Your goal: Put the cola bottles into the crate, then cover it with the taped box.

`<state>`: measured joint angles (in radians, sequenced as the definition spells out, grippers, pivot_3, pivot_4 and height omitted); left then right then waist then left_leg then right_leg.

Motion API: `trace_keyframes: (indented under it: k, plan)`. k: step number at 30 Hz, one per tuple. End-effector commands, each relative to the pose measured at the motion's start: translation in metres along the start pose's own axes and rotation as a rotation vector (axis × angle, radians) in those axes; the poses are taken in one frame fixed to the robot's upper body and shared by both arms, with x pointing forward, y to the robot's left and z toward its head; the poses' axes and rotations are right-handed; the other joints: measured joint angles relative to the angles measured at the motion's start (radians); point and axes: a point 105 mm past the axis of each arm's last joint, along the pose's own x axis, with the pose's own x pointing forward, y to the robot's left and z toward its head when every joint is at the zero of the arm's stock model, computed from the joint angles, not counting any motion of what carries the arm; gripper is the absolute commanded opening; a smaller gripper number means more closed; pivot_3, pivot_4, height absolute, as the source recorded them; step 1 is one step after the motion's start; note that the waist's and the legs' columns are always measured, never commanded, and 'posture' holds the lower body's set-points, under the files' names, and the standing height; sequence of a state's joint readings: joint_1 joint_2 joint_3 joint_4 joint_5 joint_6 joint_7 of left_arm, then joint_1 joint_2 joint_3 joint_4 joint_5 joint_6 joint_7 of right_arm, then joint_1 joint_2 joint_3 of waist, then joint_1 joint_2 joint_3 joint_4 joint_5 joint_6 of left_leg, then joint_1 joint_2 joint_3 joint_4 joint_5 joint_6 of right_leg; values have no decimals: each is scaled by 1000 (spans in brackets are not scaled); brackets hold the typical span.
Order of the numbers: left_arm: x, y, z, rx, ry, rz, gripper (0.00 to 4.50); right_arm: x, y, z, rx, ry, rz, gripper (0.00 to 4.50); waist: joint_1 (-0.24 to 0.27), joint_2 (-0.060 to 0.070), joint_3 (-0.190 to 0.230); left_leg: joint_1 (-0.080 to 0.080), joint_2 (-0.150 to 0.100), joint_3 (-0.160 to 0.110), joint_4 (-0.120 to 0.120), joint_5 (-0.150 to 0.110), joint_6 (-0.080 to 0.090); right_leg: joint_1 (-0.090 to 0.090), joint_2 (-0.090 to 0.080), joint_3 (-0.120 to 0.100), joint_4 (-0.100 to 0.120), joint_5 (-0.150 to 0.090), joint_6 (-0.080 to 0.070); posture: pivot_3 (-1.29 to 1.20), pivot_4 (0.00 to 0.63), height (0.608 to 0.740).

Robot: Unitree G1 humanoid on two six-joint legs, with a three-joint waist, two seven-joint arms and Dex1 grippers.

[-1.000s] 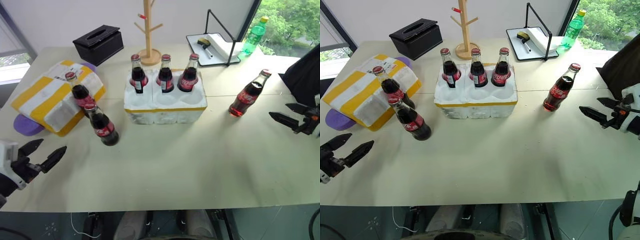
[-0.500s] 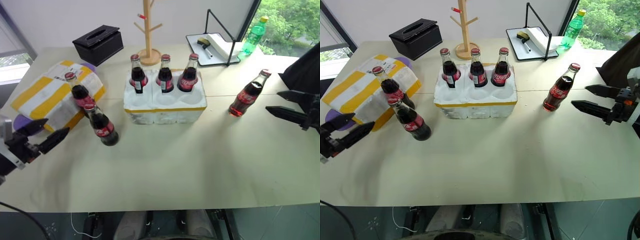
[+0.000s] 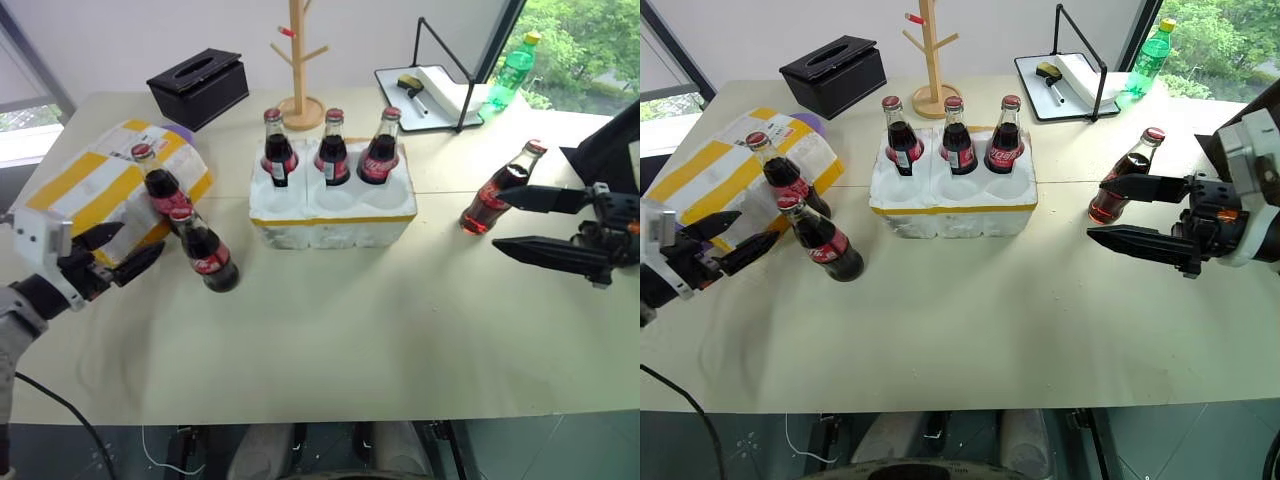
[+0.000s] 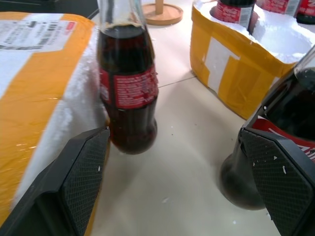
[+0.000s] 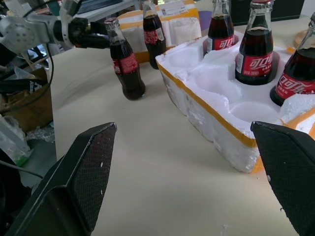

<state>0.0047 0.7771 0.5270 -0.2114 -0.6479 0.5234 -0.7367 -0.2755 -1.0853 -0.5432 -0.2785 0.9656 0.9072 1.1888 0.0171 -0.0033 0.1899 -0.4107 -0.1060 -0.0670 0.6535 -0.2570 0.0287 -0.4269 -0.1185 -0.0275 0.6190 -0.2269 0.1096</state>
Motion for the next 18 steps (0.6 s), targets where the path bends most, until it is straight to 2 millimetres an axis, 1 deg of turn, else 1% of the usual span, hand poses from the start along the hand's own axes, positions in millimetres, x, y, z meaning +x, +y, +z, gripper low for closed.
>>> trace_keyframes:
  k: [1,4,8,14,18]
  plan:
    - [12,-3,7,46,-43,-7,4417,2,11,8,-38,-20,27,4500,0,0,0,0,0,0,0,0,0,0,0,0,0,0,0,0,150,736]
    - [18,-2,7,50,-50,-3,4417,5,16,7,-38,-12,49,4500,-1,0,0,0,0,0,0,0,1,0,0,0,0,1,1,0,150,736]
    - [18,3,9,61,-57,17,4417,9,23,12,-43,-22,65,4500,-5,0,0,0,0,0,-1,1,1,-1,0,0,0,1,1,0,150,736]
    - [16,11,12,76,-62,46,4417,15,26,15,-43,-34,59,4500,-2,-1,0,0,0,0,-1,1,1,0,0,0,0,1,1,0,150,736]
    - [21,16,13,81,-75,64,4417,18,27,15,-42,-38,57,4500,1,-1,0,0,0,0,-1,1,1,0,0,0,0,1,1,0,150,736]
